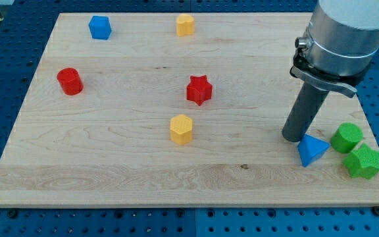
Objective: Move the red star near to the group of blocks
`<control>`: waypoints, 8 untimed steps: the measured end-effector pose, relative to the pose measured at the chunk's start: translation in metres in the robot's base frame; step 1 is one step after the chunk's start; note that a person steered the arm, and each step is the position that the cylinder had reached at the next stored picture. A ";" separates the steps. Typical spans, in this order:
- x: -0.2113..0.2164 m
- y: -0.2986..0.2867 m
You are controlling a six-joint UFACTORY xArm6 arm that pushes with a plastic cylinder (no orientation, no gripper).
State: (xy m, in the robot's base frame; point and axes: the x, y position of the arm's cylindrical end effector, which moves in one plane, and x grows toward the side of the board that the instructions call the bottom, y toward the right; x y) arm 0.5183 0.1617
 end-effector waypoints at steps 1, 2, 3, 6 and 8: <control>0.001 -0.008; 0.003 -0.028; 0.021 -0.022; 0.028 -0.016; 0.030 -0.016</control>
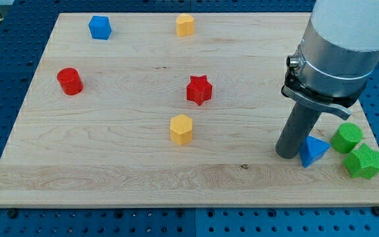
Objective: Move the red star near to the group of blocks
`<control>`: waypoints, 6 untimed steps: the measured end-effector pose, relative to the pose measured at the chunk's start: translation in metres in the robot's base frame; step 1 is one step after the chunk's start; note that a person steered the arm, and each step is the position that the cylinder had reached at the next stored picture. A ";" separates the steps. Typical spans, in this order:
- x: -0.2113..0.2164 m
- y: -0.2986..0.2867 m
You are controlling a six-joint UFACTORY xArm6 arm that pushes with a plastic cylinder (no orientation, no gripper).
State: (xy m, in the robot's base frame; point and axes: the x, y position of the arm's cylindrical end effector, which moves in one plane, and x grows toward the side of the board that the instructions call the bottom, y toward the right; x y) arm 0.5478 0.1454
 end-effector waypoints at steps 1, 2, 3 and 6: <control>0.001 0.015; 0.002 0.027; 0.002 0.038; -0.004 -0.010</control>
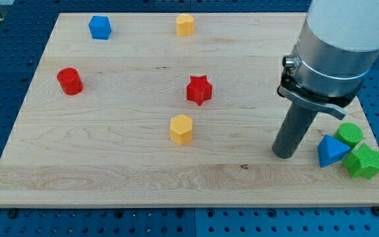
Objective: Move the red star near to the group of blocks
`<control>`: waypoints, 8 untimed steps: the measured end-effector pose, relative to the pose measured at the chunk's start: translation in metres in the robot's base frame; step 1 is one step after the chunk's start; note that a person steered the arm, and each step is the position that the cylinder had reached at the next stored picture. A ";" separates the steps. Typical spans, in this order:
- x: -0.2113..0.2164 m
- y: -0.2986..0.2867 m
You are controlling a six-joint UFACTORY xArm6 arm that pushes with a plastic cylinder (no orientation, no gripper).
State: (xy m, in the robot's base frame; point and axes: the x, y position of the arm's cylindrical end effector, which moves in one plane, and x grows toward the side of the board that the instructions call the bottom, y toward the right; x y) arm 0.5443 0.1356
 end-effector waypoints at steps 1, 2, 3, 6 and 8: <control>-0.012 -0.002; -0.030 -0.023; -0.046 -0.048; -0.072 -0.102; -0.079 -0.129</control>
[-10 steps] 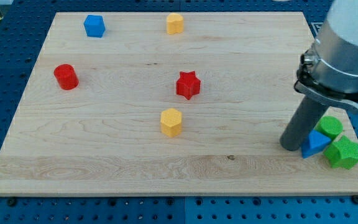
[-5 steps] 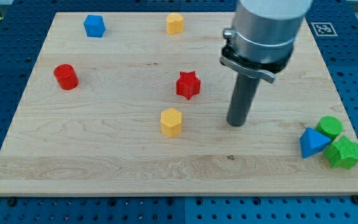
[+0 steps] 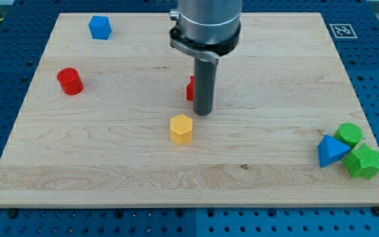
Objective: Move the red star near to the group of blocks
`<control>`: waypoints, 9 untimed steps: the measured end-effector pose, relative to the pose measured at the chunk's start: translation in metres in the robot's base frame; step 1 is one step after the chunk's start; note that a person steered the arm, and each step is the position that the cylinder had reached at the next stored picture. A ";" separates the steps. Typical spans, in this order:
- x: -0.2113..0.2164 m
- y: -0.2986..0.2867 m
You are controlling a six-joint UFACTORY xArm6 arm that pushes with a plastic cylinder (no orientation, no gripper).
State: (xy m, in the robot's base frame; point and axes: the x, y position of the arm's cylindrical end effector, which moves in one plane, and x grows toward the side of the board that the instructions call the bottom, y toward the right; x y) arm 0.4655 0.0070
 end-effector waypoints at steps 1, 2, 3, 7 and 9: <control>-0.007 -0.044; -0.020 -0.063; -0.038 -0.055; -0.026 0.017; -0.021 0.031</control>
